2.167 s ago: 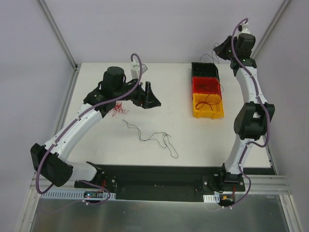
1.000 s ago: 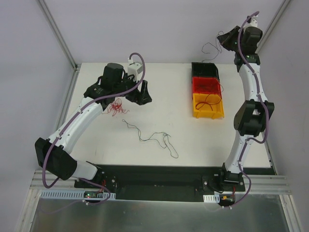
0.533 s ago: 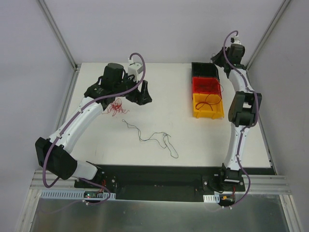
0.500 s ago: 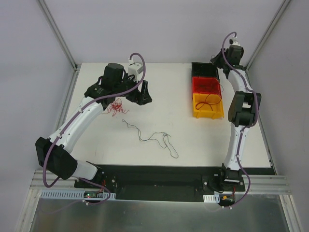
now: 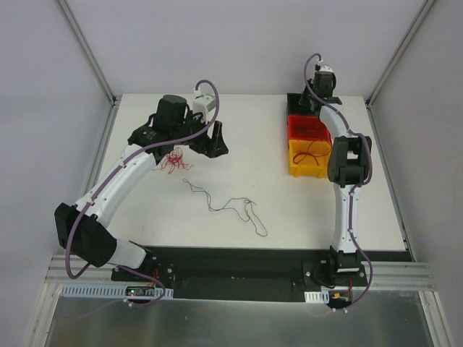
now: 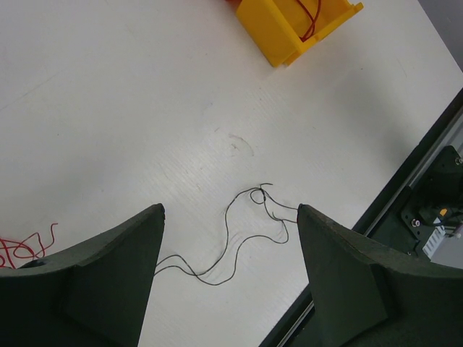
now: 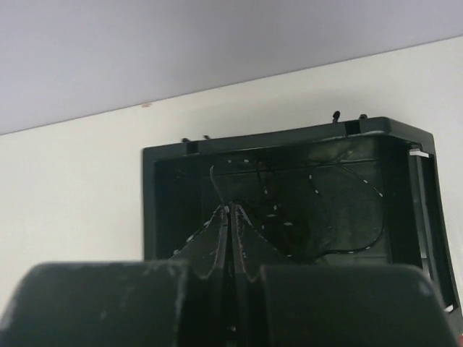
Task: Untangle the cables
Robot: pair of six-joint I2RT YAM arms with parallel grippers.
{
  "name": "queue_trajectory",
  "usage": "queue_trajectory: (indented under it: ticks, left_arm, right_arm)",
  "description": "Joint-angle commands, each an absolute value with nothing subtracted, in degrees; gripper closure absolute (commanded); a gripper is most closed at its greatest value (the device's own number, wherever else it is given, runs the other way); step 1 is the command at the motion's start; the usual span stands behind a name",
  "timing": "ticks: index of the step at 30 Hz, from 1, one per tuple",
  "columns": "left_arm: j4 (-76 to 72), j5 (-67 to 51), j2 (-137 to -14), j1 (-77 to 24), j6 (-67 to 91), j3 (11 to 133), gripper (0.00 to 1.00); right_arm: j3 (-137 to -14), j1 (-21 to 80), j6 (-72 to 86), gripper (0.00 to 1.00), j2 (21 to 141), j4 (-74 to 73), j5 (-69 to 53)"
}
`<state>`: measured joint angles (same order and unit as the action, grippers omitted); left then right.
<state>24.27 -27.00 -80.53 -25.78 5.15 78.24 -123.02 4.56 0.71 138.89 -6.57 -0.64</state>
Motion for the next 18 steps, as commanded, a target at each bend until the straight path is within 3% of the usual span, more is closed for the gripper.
queue_trajectory:
  ticks: [1, 3, 9, 18]
  left_arm:
    - [22.2, -28.0, -78.8, -25.6, 5.2, 78.0, 0.27]
    - [22.1, -27.8, -78.4, -25.6, 5.2, 78.0, 0.27]
    - [21.9, -27.9, -78.3, -25.6, 5.6, 77.6, 0.27]
    - [21.7, -27.3, -77.0, -25.7, 5.8, 77.3, 0.26]
  right_arm:
    - [-128.5, 3.6, -1.9, 1.00, 141.7, -12.4, 2.2]
    - [-128.1, 3.5, -1.5, 0.99, 141.1, -12.7, 1.2]
    - [-131.6, 3.5, -3.0, 0.68, 138.2, -16.2, -1.4]
    - [-127.4, 4.7, -6.3, 0.36, 124.6, -27.0, 1.8]
